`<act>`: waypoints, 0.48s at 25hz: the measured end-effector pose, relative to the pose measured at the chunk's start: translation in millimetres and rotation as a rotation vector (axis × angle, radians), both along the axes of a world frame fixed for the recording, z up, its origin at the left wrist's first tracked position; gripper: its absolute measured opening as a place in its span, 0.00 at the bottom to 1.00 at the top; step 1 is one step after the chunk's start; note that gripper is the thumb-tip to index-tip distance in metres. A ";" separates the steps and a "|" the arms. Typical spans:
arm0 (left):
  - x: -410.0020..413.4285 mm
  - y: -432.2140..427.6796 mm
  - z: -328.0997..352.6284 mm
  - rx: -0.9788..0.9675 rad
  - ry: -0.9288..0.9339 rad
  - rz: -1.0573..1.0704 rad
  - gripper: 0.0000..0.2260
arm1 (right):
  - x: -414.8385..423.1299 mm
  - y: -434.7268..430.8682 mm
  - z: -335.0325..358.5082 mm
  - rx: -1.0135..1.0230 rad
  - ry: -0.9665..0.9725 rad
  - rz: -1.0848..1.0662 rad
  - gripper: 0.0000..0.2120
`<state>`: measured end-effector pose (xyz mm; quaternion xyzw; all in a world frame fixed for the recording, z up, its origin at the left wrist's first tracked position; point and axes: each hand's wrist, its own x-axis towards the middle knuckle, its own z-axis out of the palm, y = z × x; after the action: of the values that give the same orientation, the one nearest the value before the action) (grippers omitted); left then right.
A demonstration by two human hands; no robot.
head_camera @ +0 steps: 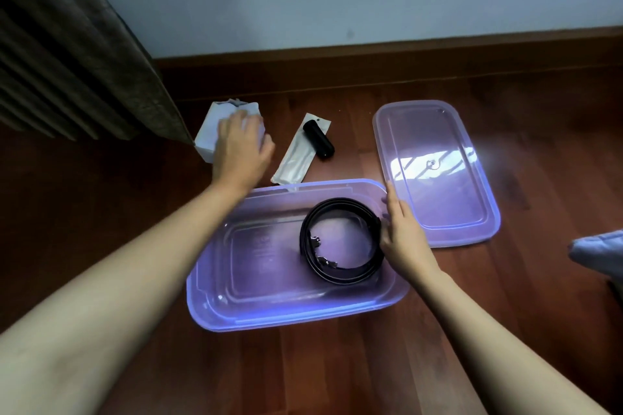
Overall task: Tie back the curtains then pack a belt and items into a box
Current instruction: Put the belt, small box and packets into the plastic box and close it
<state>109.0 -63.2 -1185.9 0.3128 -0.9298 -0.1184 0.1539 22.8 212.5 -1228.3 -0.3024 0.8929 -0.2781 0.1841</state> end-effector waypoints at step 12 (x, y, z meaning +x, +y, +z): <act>-9.3 -20.9 5.5 0.452 0.097 0.188 0.30 | -1.8 1.4 -3.5 0.046 0.002 0.015 0.42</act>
<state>99.7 -84.1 -1180.4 0.4183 -0.8380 -0.3233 0.1350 20.9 213.9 -1231.9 -0.3048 0.8971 -0.2557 0.1921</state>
